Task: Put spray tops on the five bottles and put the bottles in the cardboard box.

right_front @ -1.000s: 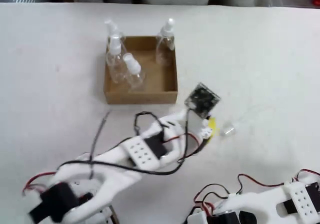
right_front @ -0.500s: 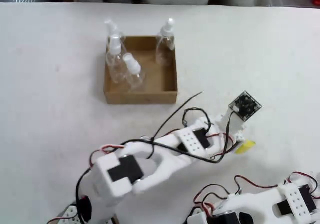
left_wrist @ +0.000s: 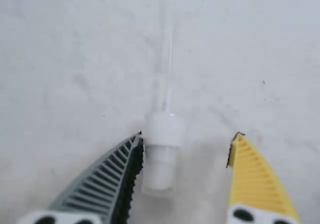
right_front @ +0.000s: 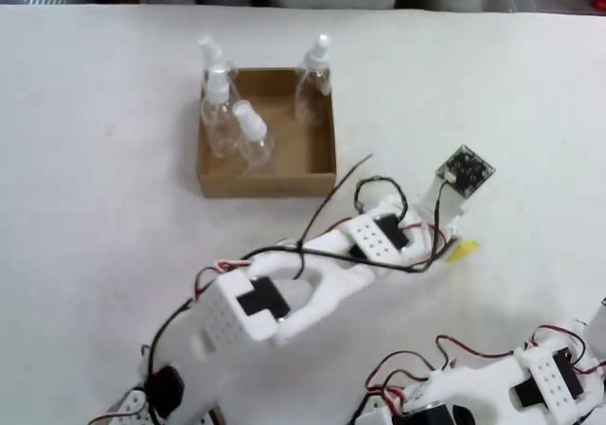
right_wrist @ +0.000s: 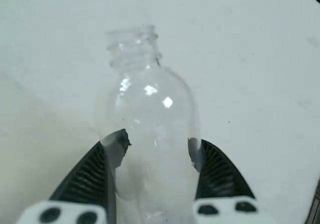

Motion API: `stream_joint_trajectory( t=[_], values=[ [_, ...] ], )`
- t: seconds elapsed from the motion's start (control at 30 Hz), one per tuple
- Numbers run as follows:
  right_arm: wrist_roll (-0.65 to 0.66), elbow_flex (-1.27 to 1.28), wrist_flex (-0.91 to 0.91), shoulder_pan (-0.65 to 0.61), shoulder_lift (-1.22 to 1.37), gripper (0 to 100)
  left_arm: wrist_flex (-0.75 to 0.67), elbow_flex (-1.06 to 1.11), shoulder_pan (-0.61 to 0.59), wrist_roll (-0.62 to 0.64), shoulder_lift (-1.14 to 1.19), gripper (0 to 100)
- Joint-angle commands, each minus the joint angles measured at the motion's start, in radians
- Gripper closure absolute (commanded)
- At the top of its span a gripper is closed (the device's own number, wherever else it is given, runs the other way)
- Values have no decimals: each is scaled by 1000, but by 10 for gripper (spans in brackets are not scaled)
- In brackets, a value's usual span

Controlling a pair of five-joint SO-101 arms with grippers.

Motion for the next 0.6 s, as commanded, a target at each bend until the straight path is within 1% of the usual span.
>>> stream_joint_trajectory(
  t=[0.0, 0.13, 0.2, 0.27, 0.37, 0.4, 0.47, 0.57],
  values=[
    [11, -6, -25, -13, -24, 981, 72, -118, -12, -8, 7, 714],
    [11, -6, -25, -13, -24, 981, 173, -238, -13, -2, 70, 714],
    [11, -6, -25, -13, -24, 981, 226, -302, -13, 0, 105, 737],
    [11, -6, -25, -13, -25, 981, 275, -368, -13, 0, 140, 812],
    [11, -6, -25, -13, -28, 981, 322, -454, -13, -2, 188, 964],
    [11, -6, -25, -13, -28, 981, 336, -473, -13, -2, 197, 988],
    [11, -6, -25, -13, -28, 981, 376, -499, -13, -2, 208, 959],
    [11, -6, -25, -13, -28, 981, 439, -525, -12, -6, 208, 980]
  ],
)
